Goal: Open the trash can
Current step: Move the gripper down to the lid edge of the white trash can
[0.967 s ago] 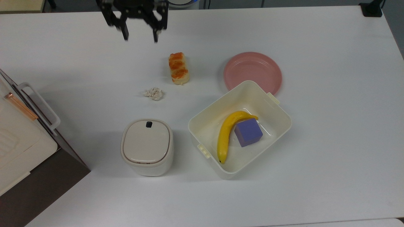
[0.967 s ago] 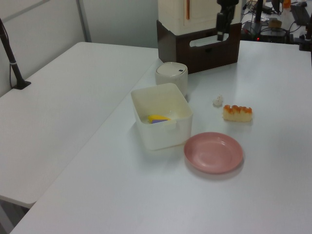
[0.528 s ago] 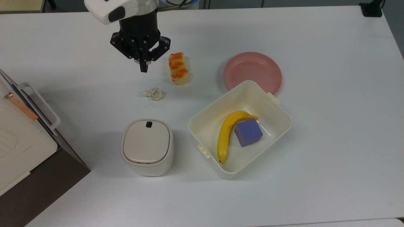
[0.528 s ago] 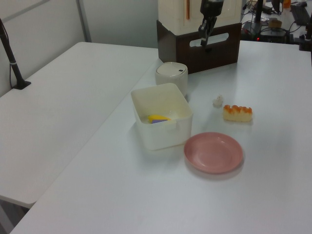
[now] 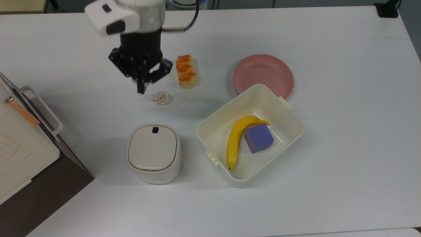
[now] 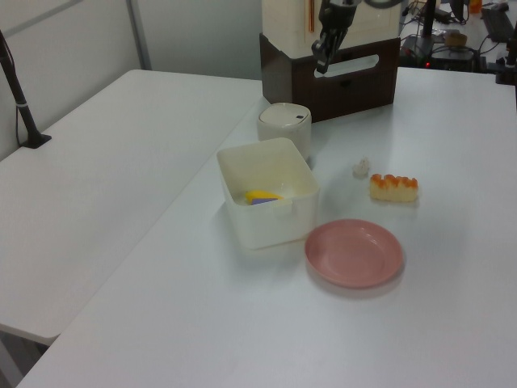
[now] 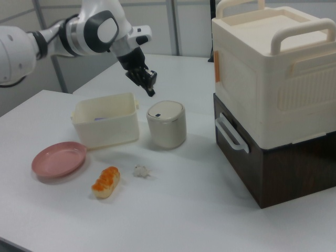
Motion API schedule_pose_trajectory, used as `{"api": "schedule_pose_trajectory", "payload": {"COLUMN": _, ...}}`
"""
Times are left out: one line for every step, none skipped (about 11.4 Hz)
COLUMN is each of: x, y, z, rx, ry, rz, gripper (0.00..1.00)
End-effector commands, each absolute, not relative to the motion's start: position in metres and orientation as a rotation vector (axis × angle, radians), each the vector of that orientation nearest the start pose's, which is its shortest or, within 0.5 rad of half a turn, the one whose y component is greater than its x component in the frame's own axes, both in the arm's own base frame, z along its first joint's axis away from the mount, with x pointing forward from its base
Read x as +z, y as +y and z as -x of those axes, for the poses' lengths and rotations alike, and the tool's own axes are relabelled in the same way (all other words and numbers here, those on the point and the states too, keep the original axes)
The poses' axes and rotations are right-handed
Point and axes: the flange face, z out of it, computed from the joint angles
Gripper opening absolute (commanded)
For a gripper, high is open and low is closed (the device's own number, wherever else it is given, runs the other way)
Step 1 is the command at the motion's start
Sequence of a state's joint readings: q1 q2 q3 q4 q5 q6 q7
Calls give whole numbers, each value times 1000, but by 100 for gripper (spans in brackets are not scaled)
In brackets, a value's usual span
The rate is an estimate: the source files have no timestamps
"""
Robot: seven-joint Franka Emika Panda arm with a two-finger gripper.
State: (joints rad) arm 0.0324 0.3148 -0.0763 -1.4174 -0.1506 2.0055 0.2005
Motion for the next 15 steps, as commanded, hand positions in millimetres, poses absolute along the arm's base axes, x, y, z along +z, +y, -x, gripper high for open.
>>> {"api": "schedule_pose_trajectory", "payload": {"x": 507, "y": -12, "z": -721, "rx": -569, "ry": 431, "rz": 3418, "gripper": 0}}
{"api": "schedule_pose_trajectory", "payload": {"x": 497, "y": -5, "z": -724, "rx": -584, "ry": 420, "rz": 3468, "gripper": 0}}
{"api": "schedule_pose_trajectory", "payload": {"x": 491, "y": -3, "z": -726, "rx": -592, "ry": 424, "rz": 3494, "gripper": 0}}
{"api": "schedule_pose_trajectory", "payload": {"x": 488, "y": 10, "z": -726, "rx": -603, "ry": 386, "rz": 3509, "gripper": 0}}
{"api": "schedule_pose_trajectory", "payload": {"x": 480, "y": 13, "z": -728, "rx": -596, "ry": 381, "rz": 3523, "gripper": 0}}
{"api": "schedule_pose_trajectory", "payload": {"x": 477, "y": 17, "z": -729, "rx": -595, "ry": 385, "rz": 3524, "gripper": 0}}
{"api": "schedule_pose_trajectory", "payload": {"x": 473, "y": 20, "z": -729, "rx": -591, "ry": 384, "rz": 3524, "gripper": 0}}
{"api": "schedule_pose_trajectory", "payload": {"x": 465, "y": 26, "z": -730, "rx": -579, "ry": 375, "rz": 3525, "gripper": 0}}
{"api": "schedule_pose_trajectory", "payload": {"x": 455, "y": 32, "z": -732, "rx": -566, "ry": 357, "rz": 3539, "gripper": 0}}
{"api": "schedule_pose_trajectory", "payload": {"x": 445, "y": 33, "z": -734, "rx": -570, "ry": 372, "rz": 3557, "gripper": 0}}
{"api": "schedule_pose_trajectory", "payload": {"x": 440, "y": 37, "z": -735, "rx": -587, "ry": 385, "rz": 3569, "gripper": 0}}
{"api": "schedule_pose_trajectory", "payload": {"x": 433, "y": 41, "z": -736, "rx": -593, "ry": 377, "rz": 3582, "gripper": 0}}
{"api": "schedule_pose_trajectory", "payload": {"x": 430, "y": 40, "z": -737, "rx": -593, "ry": 380, "rz": 3590, "gripper": 0}}
{"api": "schedule_pose_trajectory", "payload": {"x": 430, "y": 41, "z": -737, "rx": -593, "ry": 374, "rz": 3591, "gripper": 0}}
{"api": "schedule_pose_trajectory", "payload": {"x": 429, "y": 42, "z": -737, "rx": -602, "ry": 362, "rz": 3602, "gripper": 0}}
